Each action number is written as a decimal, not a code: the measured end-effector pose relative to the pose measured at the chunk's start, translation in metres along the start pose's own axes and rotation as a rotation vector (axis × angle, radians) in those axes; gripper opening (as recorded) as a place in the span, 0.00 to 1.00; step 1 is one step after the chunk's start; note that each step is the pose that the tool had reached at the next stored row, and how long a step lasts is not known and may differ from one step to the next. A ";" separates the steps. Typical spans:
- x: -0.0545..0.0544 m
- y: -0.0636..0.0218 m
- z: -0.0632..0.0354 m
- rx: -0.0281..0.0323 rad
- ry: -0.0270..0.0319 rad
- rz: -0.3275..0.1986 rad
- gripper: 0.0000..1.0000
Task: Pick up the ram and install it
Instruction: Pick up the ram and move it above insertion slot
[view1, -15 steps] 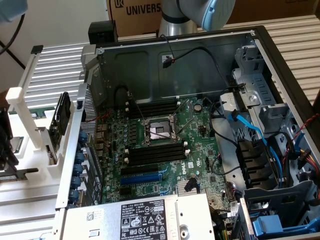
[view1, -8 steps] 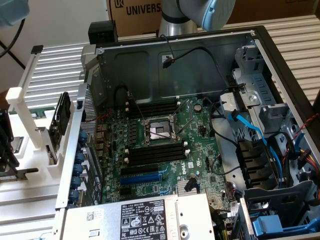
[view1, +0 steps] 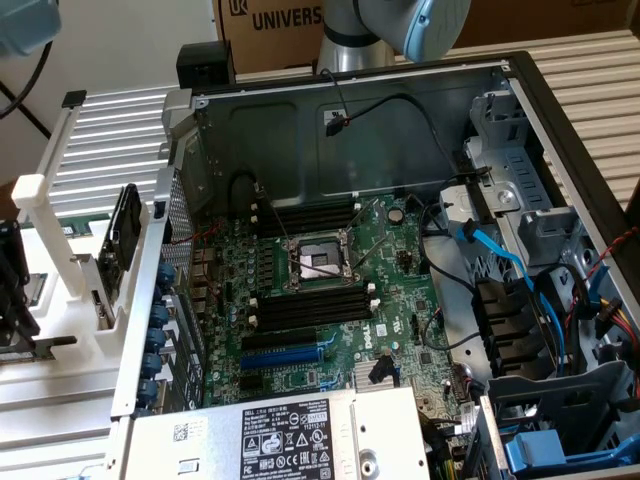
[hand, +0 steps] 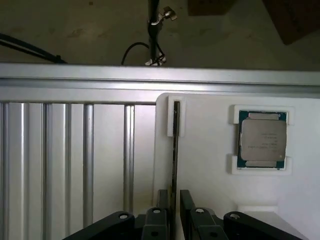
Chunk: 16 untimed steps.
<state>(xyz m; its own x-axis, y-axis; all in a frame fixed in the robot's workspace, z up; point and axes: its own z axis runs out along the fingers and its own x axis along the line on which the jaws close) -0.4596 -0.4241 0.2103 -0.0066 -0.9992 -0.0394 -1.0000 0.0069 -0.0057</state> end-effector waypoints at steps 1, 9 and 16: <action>0.000 -0.0002 0.0002 0.0001 0.0001 0.005 0.24; -0.001 -0.0022 0.0044 0.0008 0.0002 0.026 0.24; -0.003 -0.0023 0.0079 0.0008 0.0054 0.032 0.24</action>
<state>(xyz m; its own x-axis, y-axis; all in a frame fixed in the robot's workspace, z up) -0.4572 -0.4207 0.2026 -0.0384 -0.9987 -0.0342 -0.9992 0.0386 -0.0053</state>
